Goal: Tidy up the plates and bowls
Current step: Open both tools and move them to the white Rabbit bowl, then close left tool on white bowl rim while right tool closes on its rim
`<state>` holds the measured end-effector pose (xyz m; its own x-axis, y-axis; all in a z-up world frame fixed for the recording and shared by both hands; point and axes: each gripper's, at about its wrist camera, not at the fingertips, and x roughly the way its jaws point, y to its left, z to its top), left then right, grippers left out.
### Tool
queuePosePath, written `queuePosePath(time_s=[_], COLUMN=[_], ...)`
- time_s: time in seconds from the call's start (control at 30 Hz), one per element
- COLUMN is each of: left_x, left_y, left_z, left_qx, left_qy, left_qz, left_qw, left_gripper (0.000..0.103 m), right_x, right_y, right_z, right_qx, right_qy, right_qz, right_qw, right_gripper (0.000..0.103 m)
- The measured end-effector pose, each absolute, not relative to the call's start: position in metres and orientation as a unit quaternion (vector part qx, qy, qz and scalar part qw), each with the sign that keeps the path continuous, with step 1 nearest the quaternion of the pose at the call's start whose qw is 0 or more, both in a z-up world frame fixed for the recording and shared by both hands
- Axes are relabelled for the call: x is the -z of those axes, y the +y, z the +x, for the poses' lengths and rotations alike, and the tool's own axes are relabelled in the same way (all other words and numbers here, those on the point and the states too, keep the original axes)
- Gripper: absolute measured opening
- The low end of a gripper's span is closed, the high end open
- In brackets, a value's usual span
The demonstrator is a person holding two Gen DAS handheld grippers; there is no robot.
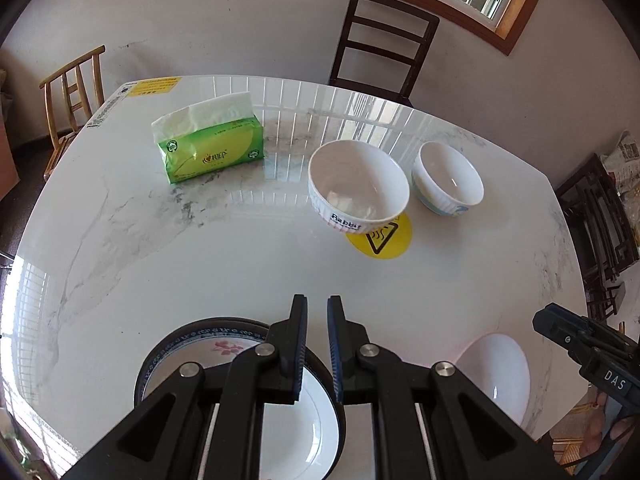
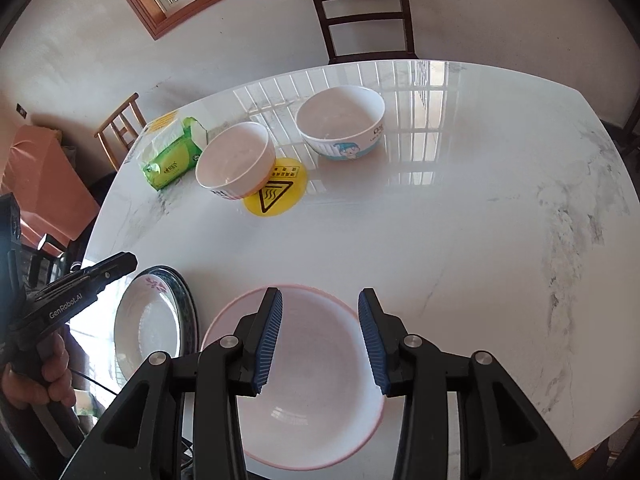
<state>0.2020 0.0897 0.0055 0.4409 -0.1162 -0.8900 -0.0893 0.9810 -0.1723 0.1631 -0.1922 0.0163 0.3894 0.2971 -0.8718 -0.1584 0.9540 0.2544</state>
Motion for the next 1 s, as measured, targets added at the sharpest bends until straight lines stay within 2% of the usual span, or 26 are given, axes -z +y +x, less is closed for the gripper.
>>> queuePosePath(time_s=[0.3,0.53,0.8,1.0], left_x=[0.009,0.024,0.055,0.071], left_y=[0.114,0.118,0.111,0.105], left_z=[0.258,0.305,0.344,0.358], left_qx=[0.007,0.016,0.014,0.021], left_qy=[0.541,0.547,0.567,0.576], left_qz=[-0.133,-0.149,-0.156,-0.158], left_qw=[0.83,0.824,0.809,0.802], left_gripper=[0.01,0.01,0.01,0.011], right_x=[-0.026,-0.011,0.02,0.046], right_y=[-0.142,-0.102,-0.083,-0.079], right_z=[0.218,0.269,0.321,0.343], right_qx=[-0.161,-0.167,-0.137,-0.128], right_qy=[0.529,0.549,0.574,0.594], right_qz=[0.046,0.036,0.022,0.031], right_qw=[0.832,0.818,0.807,0.794], right_gripper=[0.037,0.036,0.02,0.016])
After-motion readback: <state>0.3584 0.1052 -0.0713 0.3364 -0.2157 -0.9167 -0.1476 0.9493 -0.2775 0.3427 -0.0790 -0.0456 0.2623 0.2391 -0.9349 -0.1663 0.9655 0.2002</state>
